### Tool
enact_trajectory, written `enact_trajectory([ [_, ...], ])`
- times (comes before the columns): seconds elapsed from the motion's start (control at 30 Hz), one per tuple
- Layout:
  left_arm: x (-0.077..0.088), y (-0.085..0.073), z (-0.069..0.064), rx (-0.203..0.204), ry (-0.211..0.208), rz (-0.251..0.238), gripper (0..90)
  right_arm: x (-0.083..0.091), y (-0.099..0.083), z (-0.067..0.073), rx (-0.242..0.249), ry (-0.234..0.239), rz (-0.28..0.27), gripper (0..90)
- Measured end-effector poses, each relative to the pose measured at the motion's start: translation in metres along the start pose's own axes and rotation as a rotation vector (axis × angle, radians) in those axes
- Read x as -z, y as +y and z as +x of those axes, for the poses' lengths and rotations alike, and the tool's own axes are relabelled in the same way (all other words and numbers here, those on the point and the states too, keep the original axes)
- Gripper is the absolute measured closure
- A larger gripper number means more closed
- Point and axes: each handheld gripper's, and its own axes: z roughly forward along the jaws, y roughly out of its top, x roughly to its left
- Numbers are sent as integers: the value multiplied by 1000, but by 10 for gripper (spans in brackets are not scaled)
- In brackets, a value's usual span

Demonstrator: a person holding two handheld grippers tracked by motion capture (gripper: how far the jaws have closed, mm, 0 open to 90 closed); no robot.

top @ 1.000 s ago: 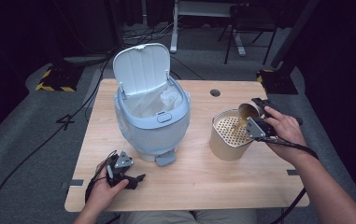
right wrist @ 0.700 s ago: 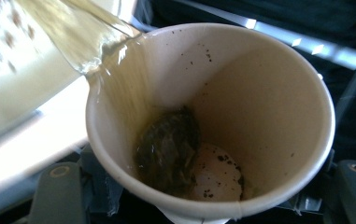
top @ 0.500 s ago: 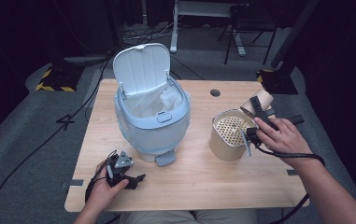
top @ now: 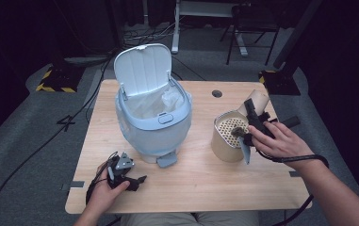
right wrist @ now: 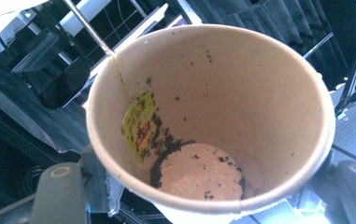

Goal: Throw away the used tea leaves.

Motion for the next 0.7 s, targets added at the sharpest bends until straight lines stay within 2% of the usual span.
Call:
enact_trajectory([
  [0.3, 0, 0, 0, 0, 0, 0, 155, 0, 0, 0, 2, -13, 14, 295],
  [0.7, 0, 0, 0, 0, 0, 0, 154, -1, 0, 2, 52, -22, 28, 294],
])
